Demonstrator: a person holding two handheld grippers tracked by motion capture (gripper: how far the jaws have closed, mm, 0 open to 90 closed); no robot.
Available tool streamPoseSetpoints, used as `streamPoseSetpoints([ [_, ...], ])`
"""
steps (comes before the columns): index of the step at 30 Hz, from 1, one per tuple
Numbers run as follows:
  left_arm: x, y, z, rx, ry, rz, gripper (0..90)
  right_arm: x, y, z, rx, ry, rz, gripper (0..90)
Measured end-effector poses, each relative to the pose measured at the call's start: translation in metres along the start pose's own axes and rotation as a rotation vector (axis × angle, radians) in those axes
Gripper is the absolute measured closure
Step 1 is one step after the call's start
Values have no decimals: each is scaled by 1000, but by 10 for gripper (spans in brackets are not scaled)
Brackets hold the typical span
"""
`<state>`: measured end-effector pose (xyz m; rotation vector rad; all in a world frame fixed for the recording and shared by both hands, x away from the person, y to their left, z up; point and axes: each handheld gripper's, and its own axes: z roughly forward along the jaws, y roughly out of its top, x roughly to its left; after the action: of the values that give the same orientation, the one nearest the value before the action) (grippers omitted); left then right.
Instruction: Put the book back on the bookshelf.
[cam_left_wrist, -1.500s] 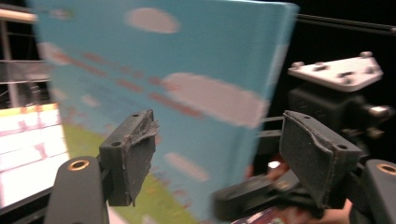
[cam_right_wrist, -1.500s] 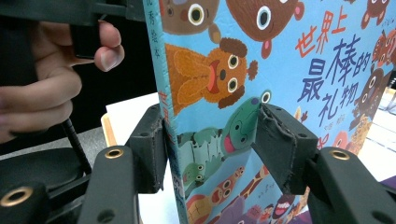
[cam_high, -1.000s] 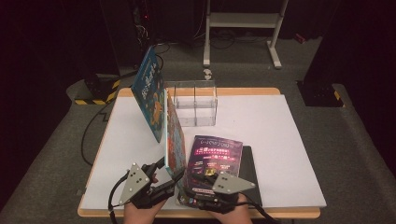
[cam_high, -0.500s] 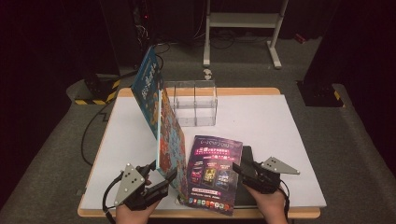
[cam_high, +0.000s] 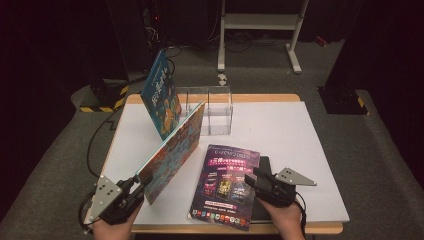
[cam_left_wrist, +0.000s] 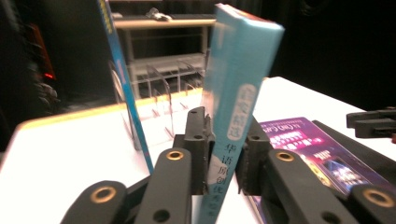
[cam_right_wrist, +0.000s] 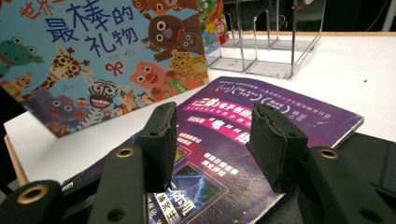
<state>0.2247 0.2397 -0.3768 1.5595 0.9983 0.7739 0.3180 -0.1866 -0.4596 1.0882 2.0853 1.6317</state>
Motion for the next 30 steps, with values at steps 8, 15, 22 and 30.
streamPoseSetpoints([
  [8, 11, -2, 0, -32, 5, 67, 791, -3, 0, -3, -7, -6, 15, 511],
  [15, 21, 5, 4, -37, -49, 77, 778, -7, -1, -6, -11, -11, 25, 512],
  [22, 35, 11, 8, -20, -76, 40, 774, -7, -2, -5, -5, -5, 29, 512],
  [30, 37, 21, 22, -6, -107, 50, 716, -6, -3, -3, 3, -2, 29, 512],
])
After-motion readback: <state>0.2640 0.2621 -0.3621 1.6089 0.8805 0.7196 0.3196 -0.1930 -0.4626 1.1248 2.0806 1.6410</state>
